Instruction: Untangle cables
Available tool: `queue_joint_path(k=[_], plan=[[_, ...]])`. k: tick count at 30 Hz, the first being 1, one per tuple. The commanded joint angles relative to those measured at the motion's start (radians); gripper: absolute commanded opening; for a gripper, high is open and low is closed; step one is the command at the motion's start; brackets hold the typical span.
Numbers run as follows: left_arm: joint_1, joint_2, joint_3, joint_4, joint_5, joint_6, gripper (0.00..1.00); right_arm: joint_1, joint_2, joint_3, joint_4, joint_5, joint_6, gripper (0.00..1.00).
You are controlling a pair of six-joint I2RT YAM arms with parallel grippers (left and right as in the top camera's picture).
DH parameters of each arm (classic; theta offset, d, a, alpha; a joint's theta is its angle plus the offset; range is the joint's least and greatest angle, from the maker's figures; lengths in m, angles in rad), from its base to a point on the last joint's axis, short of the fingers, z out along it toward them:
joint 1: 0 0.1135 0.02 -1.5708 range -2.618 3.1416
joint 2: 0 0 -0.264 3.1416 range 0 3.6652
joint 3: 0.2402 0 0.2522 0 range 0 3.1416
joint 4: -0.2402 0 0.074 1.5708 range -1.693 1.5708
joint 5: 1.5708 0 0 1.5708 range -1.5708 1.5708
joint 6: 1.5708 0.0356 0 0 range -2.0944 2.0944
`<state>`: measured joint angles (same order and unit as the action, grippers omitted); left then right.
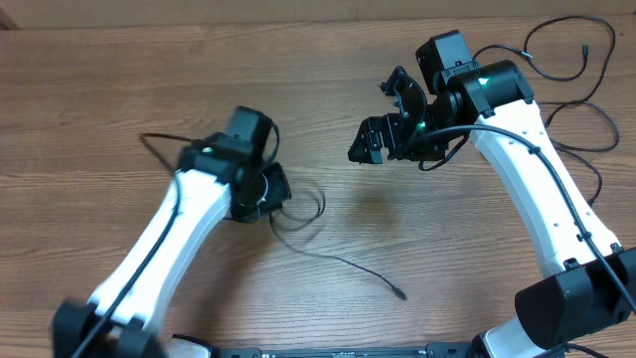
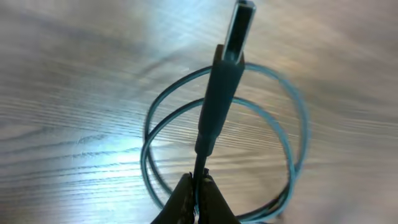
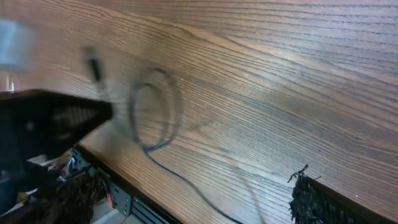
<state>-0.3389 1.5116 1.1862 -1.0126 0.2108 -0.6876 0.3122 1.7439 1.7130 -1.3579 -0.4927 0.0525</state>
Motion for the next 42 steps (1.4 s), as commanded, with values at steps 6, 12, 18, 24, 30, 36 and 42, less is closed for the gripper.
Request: queue_joint_path(k=[6, 12, 18, 24, 30, 36, 42], plan=[[-0.002, -0.293, 0.079, -0.026, -0.003, 0.052, 0.04, 0.003, -0.008, 0.008, 0.003, -0.001, 0.003, 1.0], [-0.002, -0.412, 0.079, -0.031, -0.019, 0.012, 0.05, 0.003, -0.008, 0.008, 0.003, -0.001, 0.003, 1.0], [-0.002, -0.433, 0.079, -0.074, 0.004, 0.01, 0.04, 0.003, -0.008, 0.008, 0.003, -0.001, 0.003, 1.0], [-0.002, -0.43, 0.079, -0.081, -0.013, 0.011, 0.04, 0.003, -0.008, 0.008, 0.003, -0.001, 0.003, 1.0], [-0.002, -0.414, 0.079, -0.095, -0.011, 0.013, 0.04, 0.003, -0.008, 0.008, 0.066, -0.088, 0.011, 1.0], [-0.002, -0.401, 0.079, -0.103, -0.011, 0.015, 0.04, 0.004, -0.008, 0.008, 0.061, -0.226, 0.059, 1.0], [-0.002, -0.388, 0.079, -0.088, -0.006, 0.015, 0.04, 0.066, -0.008, 0.008, 0.022, -0.259, 0.051, 1.0]])
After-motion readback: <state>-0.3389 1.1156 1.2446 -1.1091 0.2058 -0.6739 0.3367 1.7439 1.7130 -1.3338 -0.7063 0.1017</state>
